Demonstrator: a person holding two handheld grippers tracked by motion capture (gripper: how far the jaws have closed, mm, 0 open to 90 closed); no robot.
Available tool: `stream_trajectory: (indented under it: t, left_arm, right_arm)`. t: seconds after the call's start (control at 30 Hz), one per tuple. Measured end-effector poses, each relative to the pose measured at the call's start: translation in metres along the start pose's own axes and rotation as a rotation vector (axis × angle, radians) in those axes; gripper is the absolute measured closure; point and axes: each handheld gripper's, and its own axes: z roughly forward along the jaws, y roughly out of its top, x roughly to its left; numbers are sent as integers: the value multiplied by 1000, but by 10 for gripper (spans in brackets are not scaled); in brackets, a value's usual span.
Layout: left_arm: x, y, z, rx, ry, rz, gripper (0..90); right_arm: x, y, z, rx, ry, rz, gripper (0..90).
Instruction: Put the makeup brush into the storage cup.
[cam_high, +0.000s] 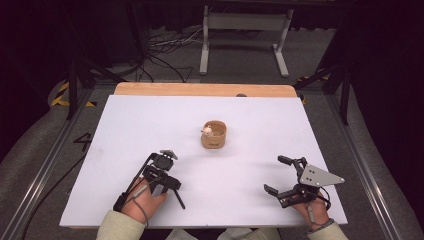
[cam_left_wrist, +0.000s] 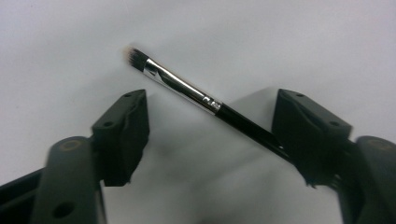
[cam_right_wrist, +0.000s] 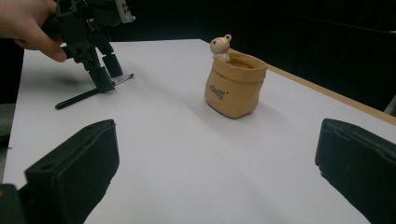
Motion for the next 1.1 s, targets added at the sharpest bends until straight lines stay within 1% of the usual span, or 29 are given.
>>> stream_trajectory:
  t: [0.07,0.17,0.2,0.33,0.4,0.57,0.6,0.63,0.67,0.7,0.83,0.97,1.1]
  left_arm:
    - [0,0,-1,0,1,2,405]
    - [1,0,-2,3,0,10,448]
    - [0,0,-2,3,1,4,459]
    - [1,1,-3,8,-2,8,567]
    - [1,1,-4,22,-2,27,624]
    - [2,1,-4,30,-6,30,690]
    - [2,1,-5,31,-6,29,719]
    - [3,1,-5,38,-7,47,773]
    - [3,0,-5,39,-10,53,819]
    - [3,0,-5,39,-15,47,825]
    - [3,1,-6,52,-11,67,828]
    - [5,1,-5,45,-22,68,829]
    - [5,2,-6,53,-23,78,831]
  right_arm:
    - [0,0,0,-4,2,0,0]
    - [0,0,0,-2,4,5,0]
    - [0,0,1,-1,4,3,0]
    - [2,1,2,1,10,-9,0]
    - [2,1,2,-2,14,-8,0]
    - [3,1,3,-3,14,-6,0]
    - [3,1,3,-3,15,-8,0]
    - [3,1,3,-4,16,-8,0]
    - [3,1,3,-4,17,-8,0]
    - [3,1,3,-5,17,-8,0]
    - [3,1,4,-7,15,-3,0]
    - [5,2,5,-8,24,-12,1]
    - [4,2,5,-9,23,-8,0]
